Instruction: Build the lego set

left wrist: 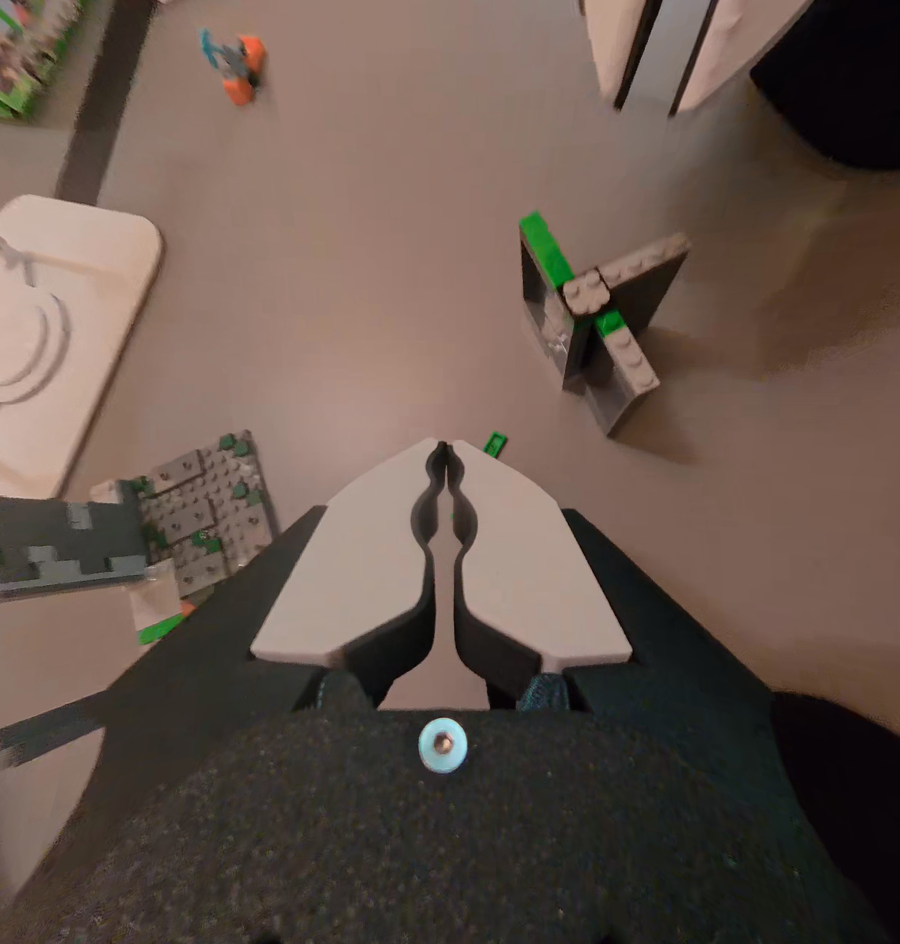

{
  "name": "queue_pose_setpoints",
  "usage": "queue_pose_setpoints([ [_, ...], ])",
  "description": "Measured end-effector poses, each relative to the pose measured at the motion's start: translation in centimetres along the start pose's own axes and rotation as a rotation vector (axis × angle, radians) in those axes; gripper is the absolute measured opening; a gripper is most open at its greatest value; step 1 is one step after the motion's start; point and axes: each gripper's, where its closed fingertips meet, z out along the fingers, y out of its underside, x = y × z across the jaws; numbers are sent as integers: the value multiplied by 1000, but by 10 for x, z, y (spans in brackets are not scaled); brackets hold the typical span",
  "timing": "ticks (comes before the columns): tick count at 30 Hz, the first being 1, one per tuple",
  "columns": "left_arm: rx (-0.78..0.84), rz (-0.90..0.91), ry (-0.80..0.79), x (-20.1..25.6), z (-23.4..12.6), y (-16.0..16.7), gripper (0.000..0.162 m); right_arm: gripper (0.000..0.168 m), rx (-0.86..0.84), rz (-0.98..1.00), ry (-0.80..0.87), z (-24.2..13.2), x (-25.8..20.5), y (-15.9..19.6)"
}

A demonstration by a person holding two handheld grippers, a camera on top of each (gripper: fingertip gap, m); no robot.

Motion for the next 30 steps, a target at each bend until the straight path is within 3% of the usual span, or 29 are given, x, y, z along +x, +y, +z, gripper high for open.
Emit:
queue_pose_setpoints([
  [2,-11,-19,57,3,12,11,0,11,-3,2,3,1,-2,1],
  [3,-18,-23,81,4,18,17,12,11,0,7,5,0,-2,2],
  [6,-63,-36,156,6,35,31,18,10,13,35,16,-6,-2,4],
  [13,-140,13,296,18,49,39,8,9,16,101,57,-24,3,19],
  [18,-131,39,247,16,50,36,7,9,58,145,42,-24,4,16],
  [22,19,13,150,9,28,9,7,12,46,190,36,-18,4,13],
  [26,164,87,3,13,-9,-37,7,22,79,422,-47,-7,2,4],
  [30,201,175,-87,29,-24,-63,7,24,161,535,-103,4,-4,-16],
])
